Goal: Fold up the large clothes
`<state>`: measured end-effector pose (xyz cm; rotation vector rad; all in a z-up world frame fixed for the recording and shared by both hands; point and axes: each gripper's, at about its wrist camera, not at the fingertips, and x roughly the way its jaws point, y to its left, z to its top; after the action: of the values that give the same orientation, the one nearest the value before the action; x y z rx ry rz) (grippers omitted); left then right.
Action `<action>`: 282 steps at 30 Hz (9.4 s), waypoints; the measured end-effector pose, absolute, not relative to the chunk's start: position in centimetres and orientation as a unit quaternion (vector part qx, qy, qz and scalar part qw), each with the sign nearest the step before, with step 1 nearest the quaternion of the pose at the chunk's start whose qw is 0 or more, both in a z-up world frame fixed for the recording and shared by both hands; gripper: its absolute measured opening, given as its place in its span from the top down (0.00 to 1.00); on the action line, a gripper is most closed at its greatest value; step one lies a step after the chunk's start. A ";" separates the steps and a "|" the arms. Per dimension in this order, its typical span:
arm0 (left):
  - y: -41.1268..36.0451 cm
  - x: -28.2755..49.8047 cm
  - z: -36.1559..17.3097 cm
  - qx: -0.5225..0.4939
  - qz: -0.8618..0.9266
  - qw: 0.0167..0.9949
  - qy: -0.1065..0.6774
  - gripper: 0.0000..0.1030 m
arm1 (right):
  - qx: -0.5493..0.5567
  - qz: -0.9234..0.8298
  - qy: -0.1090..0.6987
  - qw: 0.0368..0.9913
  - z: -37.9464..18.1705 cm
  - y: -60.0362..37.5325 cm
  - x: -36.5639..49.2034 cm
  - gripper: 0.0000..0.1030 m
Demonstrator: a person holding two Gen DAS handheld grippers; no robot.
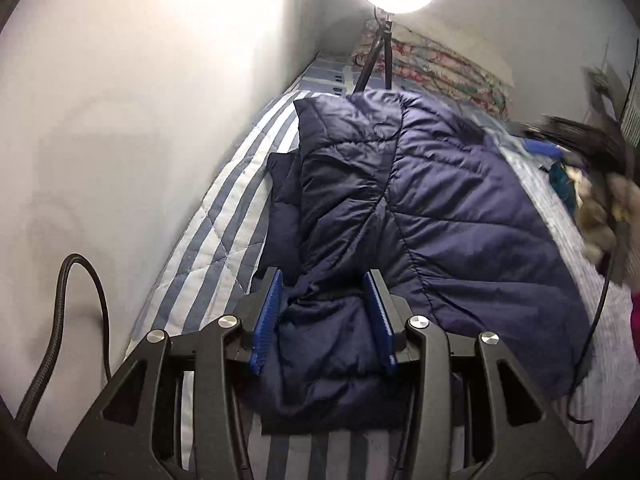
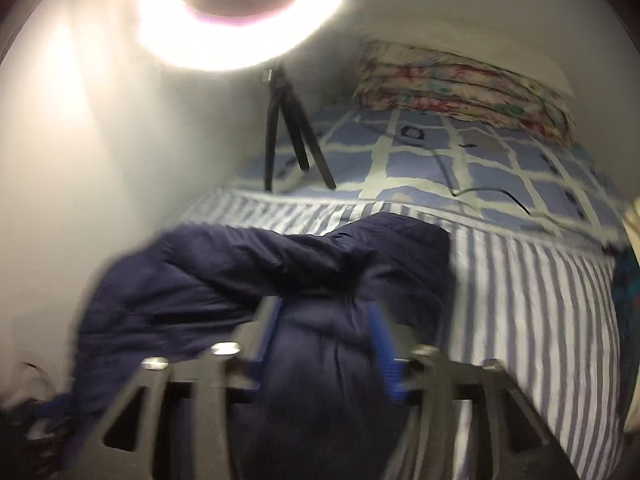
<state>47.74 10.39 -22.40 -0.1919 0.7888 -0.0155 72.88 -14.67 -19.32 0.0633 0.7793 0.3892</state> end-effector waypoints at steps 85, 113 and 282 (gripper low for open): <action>10.5 56.9 -26.3 -0.329 -0.152 0.785 0.503 0.54 | 0.223 0.329 0.490 0.776 -27.5 -26.4 60.5 0.27; -2.0 40.1 -9.0 -0.185 -0.208 0.866 0.416 0.87 | -0.003 0.200 0.410 0.890 -7.5 -26.9 37.9 0.82; -17.5 19.3 -2.4 0.003 -0.228 0.935 0.273 0.15 | 0.055 -0.131 0.238 0.961 0.4 -41.1 11.4 0.00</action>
<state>19.30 -17.49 -2.42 0.0052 0.5578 -0.4665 11.38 -41.13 0.37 0.1119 0.4825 -0.2653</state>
